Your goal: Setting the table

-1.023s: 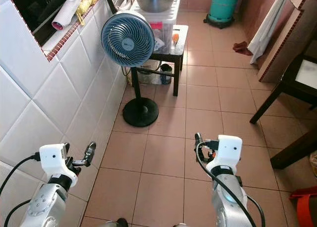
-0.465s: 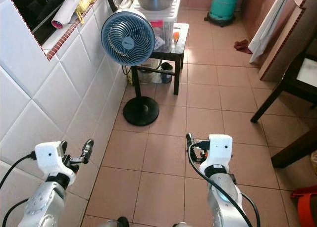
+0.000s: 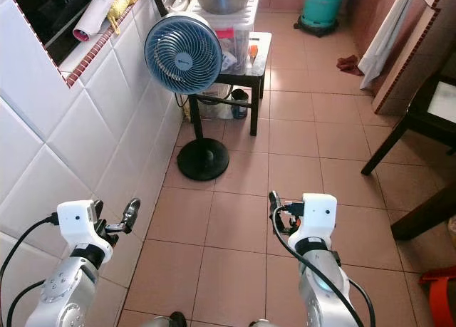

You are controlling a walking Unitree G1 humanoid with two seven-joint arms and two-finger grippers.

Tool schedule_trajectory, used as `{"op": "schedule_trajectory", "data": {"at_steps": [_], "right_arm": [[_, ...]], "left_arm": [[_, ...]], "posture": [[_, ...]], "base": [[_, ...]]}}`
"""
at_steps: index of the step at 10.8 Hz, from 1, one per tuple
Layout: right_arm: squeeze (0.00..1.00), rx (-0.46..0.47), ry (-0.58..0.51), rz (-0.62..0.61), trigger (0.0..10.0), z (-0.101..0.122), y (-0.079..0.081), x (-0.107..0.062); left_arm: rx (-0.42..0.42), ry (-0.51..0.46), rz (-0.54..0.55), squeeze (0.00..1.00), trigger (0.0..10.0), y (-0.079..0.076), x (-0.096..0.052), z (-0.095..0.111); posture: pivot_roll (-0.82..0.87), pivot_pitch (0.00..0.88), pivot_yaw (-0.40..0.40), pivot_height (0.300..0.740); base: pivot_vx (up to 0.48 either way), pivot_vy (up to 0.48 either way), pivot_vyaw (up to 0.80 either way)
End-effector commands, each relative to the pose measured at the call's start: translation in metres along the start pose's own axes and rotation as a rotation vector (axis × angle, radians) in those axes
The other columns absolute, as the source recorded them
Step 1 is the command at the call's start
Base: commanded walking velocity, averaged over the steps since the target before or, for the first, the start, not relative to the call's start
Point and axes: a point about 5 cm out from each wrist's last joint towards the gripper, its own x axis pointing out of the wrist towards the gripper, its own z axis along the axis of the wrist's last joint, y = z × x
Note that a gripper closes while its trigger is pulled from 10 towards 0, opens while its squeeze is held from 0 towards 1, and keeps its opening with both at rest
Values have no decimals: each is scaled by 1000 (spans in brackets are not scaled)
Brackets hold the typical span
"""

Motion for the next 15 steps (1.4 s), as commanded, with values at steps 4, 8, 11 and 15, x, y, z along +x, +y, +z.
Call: {"op": "schedule_trajectory", "data": {"at_steps": [4,8,11,15], "right_arm": [[0,9,42,-25,10000,-5,-1,2],[0,3,34,-15,10000,-3,1,2],[0,-1,35,-15,10000,-4,1,2],[0,-9,33,-15,10000,-4,1,1]], "left_arm": [[10,34,24,0,10000,4,-1,-5],[8,-6,-6,0,10000,0,0,0],[-16,-4,-52,0,10000,-5,0,0],[-17,2,-67,0,10000,-6,2,-1]], "posture": [[-71,173,62,740],[-75,166,62,740],[-78,166,63,740],[-85,164,62,740]], "base": [[0,0,-764],[0,0,-184],[0,0,-800],[0,0,-800]]}}
